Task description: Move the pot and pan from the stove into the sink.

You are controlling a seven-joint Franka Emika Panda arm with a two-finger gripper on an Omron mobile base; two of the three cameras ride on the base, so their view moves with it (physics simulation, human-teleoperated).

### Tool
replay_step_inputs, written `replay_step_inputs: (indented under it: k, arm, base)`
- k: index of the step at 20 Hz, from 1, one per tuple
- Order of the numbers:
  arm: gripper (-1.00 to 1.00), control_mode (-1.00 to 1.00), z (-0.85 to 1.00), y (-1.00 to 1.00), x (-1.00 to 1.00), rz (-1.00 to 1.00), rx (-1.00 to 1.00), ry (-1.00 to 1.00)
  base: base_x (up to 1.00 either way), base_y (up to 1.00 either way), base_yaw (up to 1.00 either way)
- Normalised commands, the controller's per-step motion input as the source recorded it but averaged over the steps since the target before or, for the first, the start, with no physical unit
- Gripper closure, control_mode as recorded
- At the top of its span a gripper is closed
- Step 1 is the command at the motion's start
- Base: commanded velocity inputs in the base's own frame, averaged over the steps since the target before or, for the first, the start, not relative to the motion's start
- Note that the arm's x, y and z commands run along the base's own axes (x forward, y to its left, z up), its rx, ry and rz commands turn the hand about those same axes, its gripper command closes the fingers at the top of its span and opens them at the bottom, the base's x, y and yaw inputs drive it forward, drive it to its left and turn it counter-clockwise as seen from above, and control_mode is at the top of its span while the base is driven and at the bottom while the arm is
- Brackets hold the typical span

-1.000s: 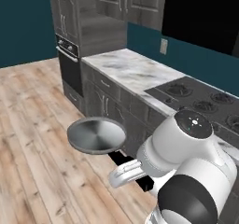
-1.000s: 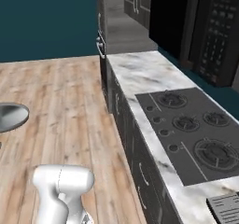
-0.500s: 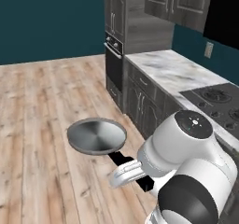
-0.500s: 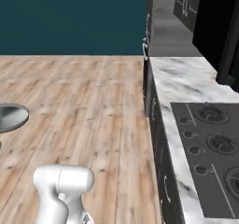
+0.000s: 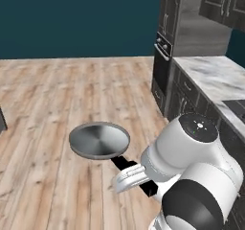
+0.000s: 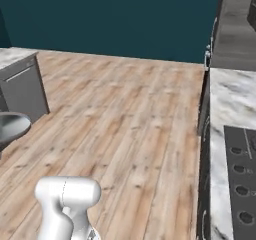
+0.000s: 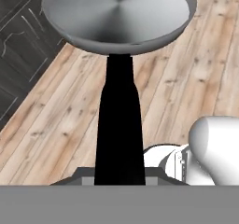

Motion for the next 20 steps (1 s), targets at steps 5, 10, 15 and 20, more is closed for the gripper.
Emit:
replay_step_inputs:
  k: [5, 10, 15, 20]
  arm:
    - [1.0, 1.0, 0.0, 0.0, 0.0, 0.0, 0.0, 0.0]
    - [1.0, 1.0, 0.0, 0.0, 0.0, 0.0, 0.0, 0.0]
    - [1.0, 1.0, 0.0, 0.0, 0.0, 0.0, 0.0, 0.0]
    - [1.0, 1.0, 0.0, 0.0, 0.0, 0.0, 0.0, 0.0]
  base:
    - [-0.21, -0.09, 0.44]
    - [-0.2, -0.05, 0.45]
    - [-0.2, -0.05, 0.45]
    - [-0.17, -0.04, 0.46]
